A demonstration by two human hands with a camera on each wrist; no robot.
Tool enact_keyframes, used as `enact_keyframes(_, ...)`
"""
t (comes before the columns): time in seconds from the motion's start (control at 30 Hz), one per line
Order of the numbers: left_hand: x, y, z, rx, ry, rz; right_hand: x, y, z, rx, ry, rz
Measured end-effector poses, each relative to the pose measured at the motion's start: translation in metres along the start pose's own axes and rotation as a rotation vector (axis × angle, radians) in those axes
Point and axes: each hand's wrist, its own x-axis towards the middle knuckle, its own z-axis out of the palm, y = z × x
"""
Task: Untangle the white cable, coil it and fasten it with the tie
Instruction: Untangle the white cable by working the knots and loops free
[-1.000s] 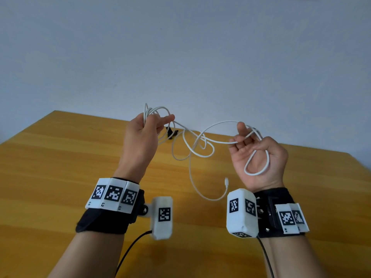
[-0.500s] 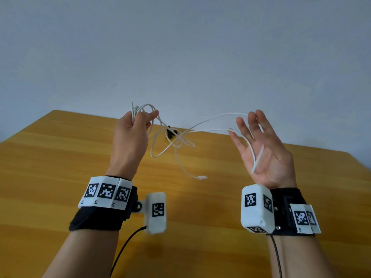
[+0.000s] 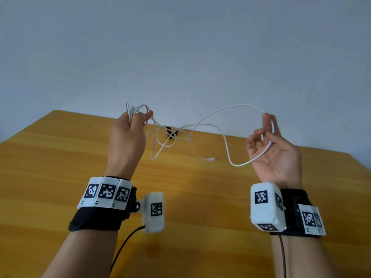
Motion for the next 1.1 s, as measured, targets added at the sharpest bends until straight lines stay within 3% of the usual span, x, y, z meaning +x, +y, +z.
enact_keyframes(0.2, -0.002, 0.001, 0.000, 0.015, -0.005, -0.004, 0.004, -0.004, -0.009, 0.042, -0.077, -0.061)
enact_keyframes(0.33, -0.002, 0.002, 0.000, 0.024, -0.023, 0.007, 0.007, -0.001, -0.010, -0.082, -0.050, 0.079)
enact_keyframes(0.47, -0.001, -0.001, 0.001, 0.044, -0.057, 0.026, 0.006, 0.006, -0.007, -0.256, -0.219, 0.193)
enact_keyframes(0.8, -0.008, -0.002, 0.012, 0.075, -0.286, 0.011, -0.002, 0.016, 0.007, -0.248, -0.295, 0.254)
enact_keyframes(1.1, -0.013, 0.003, 0.018, 0.006, -0.415, -0.026, -0.004, 0.027, 0.014, -0.257, -0.260, 0.262)
